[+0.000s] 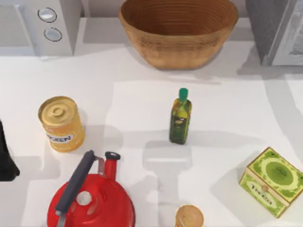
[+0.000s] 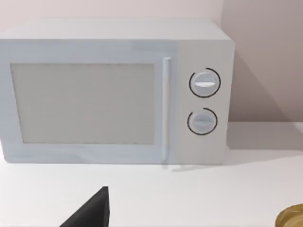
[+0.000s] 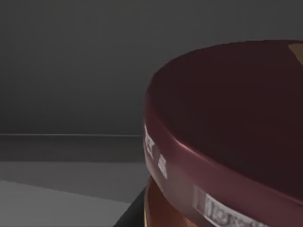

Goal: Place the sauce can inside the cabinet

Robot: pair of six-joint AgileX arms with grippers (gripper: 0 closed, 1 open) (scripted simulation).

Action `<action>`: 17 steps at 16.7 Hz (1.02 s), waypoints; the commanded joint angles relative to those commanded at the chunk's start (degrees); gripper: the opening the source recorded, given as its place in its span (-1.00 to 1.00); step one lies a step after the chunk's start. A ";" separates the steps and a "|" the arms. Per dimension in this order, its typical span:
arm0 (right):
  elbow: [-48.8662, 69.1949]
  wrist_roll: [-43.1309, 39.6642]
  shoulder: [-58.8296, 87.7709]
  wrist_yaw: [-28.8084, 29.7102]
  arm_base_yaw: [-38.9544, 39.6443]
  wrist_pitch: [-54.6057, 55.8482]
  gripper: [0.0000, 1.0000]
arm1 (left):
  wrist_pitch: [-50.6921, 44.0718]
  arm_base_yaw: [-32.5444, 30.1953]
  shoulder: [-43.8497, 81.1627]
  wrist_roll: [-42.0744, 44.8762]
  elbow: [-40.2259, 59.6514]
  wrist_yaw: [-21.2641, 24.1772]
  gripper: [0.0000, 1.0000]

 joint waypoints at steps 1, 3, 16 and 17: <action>2.93 0.03 2.27 0.35 0.31 -0.87 -1.00 | 0.00 0.00 0.00 0.00 0.00 0.00 1.00; 7.39 0.19 6.14 1.03 0.68 -2.36 -1.00 | 0.00 0.00 0.00 0.00 0.00 0.00 1.00; 14.25 0.66 13.68 1.36 0.01 -3.56 -1.00 | 0.00 0.00 0.00 0.00 0.00 0.00 1.00; 15.26 0.66 14.88 1.19 -0.20 -3.37 -1.00 | 0.00 0.00 0.00 0.00 0.00 0.00 1.00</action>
